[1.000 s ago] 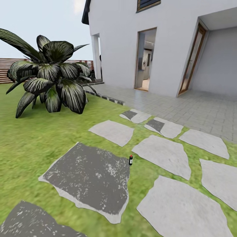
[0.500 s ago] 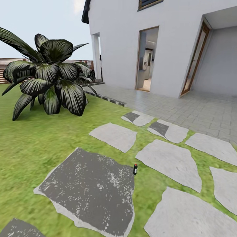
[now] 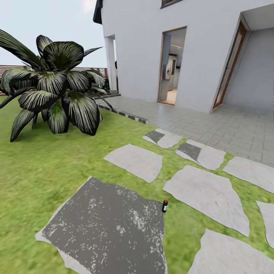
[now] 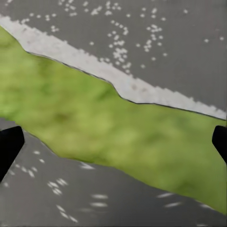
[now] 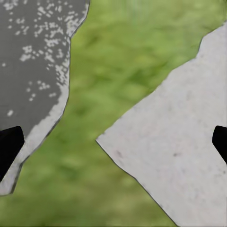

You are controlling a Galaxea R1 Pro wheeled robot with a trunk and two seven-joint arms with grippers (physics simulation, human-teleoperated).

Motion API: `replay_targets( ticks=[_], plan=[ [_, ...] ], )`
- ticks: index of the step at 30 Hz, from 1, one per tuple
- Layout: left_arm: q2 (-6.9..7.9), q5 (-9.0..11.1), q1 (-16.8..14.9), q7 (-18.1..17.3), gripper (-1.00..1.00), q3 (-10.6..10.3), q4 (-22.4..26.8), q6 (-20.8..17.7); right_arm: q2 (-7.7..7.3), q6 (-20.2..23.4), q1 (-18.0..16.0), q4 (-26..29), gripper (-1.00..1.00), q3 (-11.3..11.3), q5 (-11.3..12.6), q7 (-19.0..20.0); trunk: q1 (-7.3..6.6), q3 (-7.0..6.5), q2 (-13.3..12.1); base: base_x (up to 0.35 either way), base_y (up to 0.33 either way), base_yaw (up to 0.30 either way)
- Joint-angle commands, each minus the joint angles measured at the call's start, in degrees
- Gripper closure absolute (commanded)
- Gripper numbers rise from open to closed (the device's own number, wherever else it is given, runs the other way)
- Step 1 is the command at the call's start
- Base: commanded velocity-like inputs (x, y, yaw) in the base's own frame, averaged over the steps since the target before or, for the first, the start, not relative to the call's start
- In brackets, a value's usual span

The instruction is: In the garden, pick up the pesticide atomizer on the floor and spray pesticide onto both trees until each tree trunk is fully covered.

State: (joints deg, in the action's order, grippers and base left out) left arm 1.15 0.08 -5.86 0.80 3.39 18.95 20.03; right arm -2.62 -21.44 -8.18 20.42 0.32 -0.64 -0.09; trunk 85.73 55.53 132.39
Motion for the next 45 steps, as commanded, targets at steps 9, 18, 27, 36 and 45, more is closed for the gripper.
replay_targets(
  ticks=[9, 18, 27, 36, 45],
  plan=[
    [-0.01, 0.0, 0.0, 0.1, -1.00, 0.0, -0.1, 0.2, -0.01, -0.2, 0.0, 0.0, -1.00, 0.0, -0.1, 0.0, 0.02, 0.05, 0.0, 0.259, 0.226, -0.190],
    [-0.01, 0.0, 0.0, 0.1, -1.00, 0.0, -0.1, 0.2, -0.01, -0.2, 0.0, 0.0, -1.00, 0.0, -0.1, 0.0, 0.02, 0.05, 0.0, 0.233, 0.246, -0.250],
    [-0.01, 0.0, 0.0, 0.1, -1.00, 0.0, -0.1, 0.2, -0.01, -0.2, 0.0, 0.0, -1.00, 0.0, -0.1, 0.0, 0.02, 0.05, 0.0, 0.195, 0.275, -0.261],
    [-0.01, 0.0, 0.0, 0.1, -1.00, 0.0, -0.1, 0.2, -0.01, -0.2, 0.0, 0.0, -1.00, 0.0, -0.1, 0.0, 0.02, 0.05, 0.0, 0.179, 0.287, -0.261],
    [-0.01, 0.0, 0.0, 0.1, -1.00, 0.0, -0.1, 0.2, -0.01, -0.2, 0.0, 0.0, -1.00, 0.0, -0.1, 0.0, 0.02, 0.05, 0.0, 0.166, 0.302, -0.261]
  ],
)
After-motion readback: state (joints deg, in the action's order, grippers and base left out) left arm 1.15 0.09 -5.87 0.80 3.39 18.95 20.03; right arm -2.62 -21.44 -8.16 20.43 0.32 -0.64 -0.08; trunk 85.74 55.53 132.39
